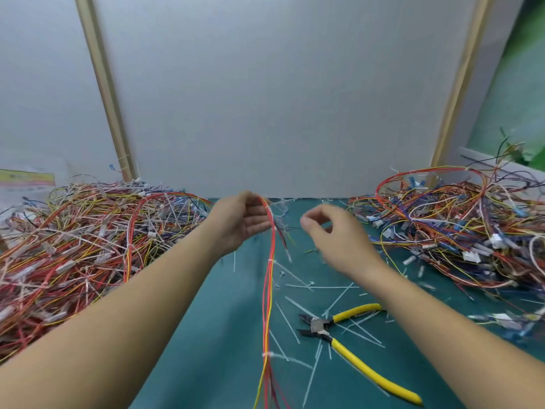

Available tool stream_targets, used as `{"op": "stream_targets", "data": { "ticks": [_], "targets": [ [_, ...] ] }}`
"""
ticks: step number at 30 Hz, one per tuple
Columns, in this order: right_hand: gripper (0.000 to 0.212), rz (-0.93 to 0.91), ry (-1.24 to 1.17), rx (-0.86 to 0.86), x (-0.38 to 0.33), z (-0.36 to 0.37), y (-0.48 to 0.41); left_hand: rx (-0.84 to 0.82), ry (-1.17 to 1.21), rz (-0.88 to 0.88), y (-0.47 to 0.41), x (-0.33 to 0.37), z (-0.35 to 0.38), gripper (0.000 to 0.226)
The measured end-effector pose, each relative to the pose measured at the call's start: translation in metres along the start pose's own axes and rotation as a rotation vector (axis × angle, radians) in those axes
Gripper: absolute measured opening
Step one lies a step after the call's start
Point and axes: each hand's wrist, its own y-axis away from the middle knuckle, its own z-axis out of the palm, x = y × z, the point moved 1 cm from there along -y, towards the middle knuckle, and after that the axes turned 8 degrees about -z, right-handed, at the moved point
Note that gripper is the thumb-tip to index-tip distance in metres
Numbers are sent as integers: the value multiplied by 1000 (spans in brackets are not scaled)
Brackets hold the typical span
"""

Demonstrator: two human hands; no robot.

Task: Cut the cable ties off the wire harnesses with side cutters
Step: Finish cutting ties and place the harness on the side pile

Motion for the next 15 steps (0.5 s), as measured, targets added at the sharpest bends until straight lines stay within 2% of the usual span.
{"op": "stream_targets", "data": {
  "ticks": [2,4,5,7,8,11,12,15],
  "targets": [
    [28,72,-97,-153,-6,17,20,-7,51,-50,-9,-1,-7,33],
    [32,105,-58,-223,-7,32,34,79,56,-79,-9,-9,-21,46],
    [30,95,3,-224,-5,37,37,176,-26,-41,-3,-15,-29,47],
    [25,69,81,-223,-1,35,39,368,-425,98,25,-32,-45,44],
    [22,55,98,-225,0,32,39,378,-637,137,44,-43,-50,48],
    [15,20,150,-307,5,15,42,173,-1074,0,96,-76,-51,63],
    [16,27,188,-382,4,8,45,123,-1162,-32,108,-83,-49,60],
    [38,48,406,-646,-1,-16,62,27,-1078,-54,120,-90,-48,32]
  ]
}}
